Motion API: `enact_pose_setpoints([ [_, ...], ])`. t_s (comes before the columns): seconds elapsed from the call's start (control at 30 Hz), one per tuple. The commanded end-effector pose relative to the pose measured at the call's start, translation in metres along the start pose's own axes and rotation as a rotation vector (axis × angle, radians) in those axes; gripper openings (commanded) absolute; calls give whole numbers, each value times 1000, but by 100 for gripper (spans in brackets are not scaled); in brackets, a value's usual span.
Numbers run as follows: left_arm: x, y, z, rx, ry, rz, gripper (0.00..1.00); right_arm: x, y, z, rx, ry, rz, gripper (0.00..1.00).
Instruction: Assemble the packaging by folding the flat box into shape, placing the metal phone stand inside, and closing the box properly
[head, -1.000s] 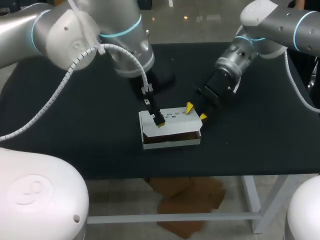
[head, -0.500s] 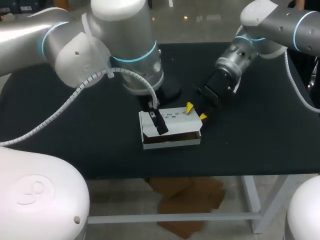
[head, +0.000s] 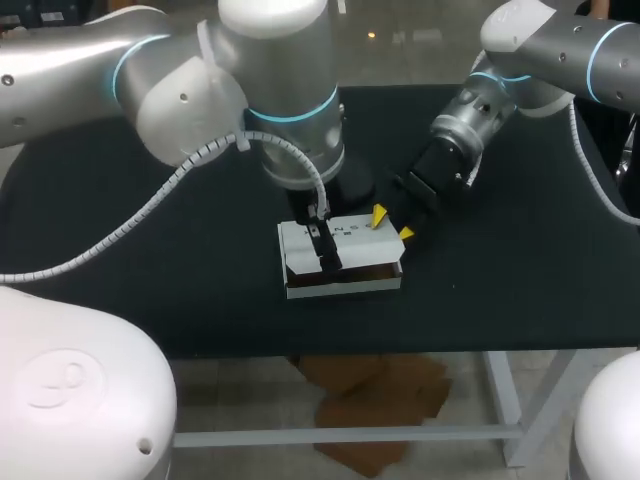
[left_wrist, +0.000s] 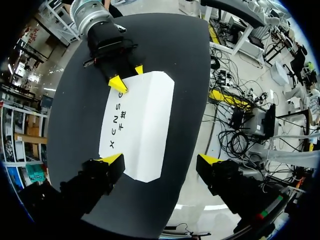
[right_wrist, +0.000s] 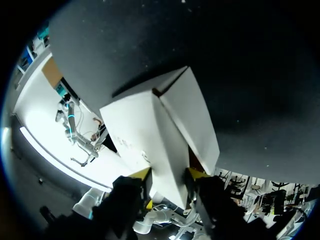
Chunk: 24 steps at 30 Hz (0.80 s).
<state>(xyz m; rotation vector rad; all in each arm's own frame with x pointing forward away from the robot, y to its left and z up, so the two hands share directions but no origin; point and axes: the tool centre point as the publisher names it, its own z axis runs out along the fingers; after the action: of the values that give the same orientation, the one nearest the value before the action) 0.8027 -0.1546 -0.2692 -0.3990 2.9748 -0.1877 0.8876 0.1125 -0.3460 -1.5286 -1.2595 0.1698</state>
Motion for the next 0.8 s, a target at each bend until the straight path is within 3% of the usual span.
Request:
enact_pose_setpoints([
  [0.03, -6, -1, 13, 13, 17, -7, 100, 1, 3, -1, 7, -3, 1, 48],
  [0.13, -8, 0, 18, 17, 22, -13, 97, 1, 3, -1, 7, -3, 1, 47],
  [0.27, -7, 0, 25, 18, 29, -15, 85, 1, 3, -1, 7, -3, 1, 47],
  [0.6, -9, 0, 39, 22, 24, -4, 74, 1, 3, -1, 7, -3, 1, 47],
  [0.8, -15, -2, 46, 13, 9, -5, 73, 1, 3, -1, 7, -3, 1, 47],
])
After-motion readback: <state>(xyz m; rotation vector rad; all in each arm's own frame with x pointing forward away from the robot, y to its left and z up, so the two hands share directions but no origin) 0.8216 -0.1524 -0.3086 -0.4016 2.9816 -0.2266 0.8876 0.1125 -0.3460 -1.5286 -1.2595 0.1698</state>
